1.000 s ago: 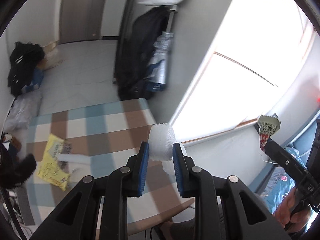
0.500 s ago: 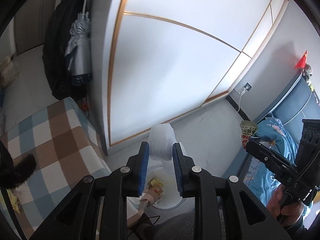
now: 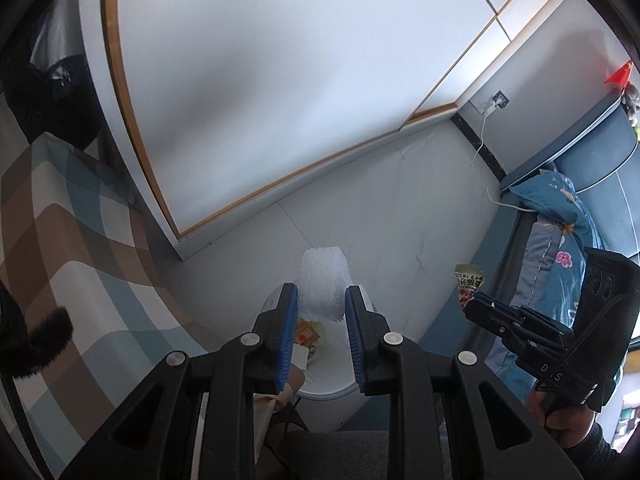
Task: Collect trash
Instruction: 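Carry the foam piece and clear wrapper in both tools over the white bin, then open the right tool to drop the clear wrapper into the bin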
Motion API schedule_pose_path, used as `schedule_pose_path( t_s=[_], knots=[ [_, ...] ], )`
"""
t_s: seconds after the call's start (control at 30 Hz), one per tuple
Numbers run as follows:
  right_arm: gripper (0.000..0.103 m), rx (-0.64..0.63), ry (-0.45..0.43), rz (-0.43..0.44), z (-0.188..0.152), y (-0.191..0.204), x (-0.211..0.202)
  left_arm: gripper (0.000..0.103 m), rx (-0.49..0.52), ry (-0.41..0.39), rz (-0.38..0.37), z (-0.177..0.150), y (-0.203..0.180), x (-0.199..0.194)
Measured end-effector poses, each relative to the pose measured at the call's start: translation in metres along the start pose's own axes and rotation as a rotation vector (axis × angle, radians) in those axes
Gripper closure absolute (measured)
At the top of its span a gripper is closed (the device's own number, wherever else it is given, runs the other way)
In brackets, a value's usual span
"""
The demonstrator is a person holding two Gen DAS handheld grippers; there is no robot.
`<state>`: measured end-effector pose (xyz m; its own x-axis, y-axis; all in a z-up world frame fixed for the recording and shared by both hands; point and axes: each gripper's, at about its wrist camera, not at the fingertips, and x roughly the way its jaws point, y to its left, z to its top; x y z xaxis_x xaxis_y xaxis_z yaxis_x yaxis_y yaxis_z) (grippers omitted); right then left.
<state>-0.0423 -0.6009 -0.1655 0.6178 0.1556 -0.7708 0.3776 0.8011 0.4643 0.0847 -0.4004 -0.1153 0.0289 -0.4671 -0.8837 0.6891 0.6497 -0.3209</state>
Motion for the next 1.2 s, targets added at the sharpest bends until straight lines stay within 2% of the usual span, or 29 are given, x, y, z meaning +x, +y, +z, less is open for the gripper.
schedule_pose_path(
  t_s=[0.27,0.47,0.63,0.87,1.03,1.13,1.2],
  knots=[
    [0.082,0.094,0.144,-0.004,-0.023,-0.032,0.054,0.084,0.056,0.154,0.027,0.0,-0.014,0.05],
    [0.082,0.153,0.256,0.0,-0.049,-0.05,0.087,0.084,0.085,0.232,0.044,0.003,-0.019,0.072],
    [0.082,0.172,0.319,-0.01,-0.061,-0.061,0.107,0.084,0.072,0.276,0.021,0.002,-0.018,0.08],
    [0.077,0.184,0.349,-0.034,-0.067,-0.062,0.126,0.084,0.06,0.31,0.026,0.004,-0.017,0.09],
    [0.074,0.183,0.337,-0.055,-0.068,-0.071,0.116,0.084,0.055,0.341,0.042,0.002,-0.015,0.099],
    [0.067,0.182,0.321,-0.078,-0.066,-0.076,0.107,0.084,0.057,0.357,0.048,0.001,-0.017,0.104],
    [0.055,0.192,0.312,-0.088,-0.064,-0.079,0.102,0.083,0.064,0.361,0.052,0.001,-0.018,0.104]
  ],
)
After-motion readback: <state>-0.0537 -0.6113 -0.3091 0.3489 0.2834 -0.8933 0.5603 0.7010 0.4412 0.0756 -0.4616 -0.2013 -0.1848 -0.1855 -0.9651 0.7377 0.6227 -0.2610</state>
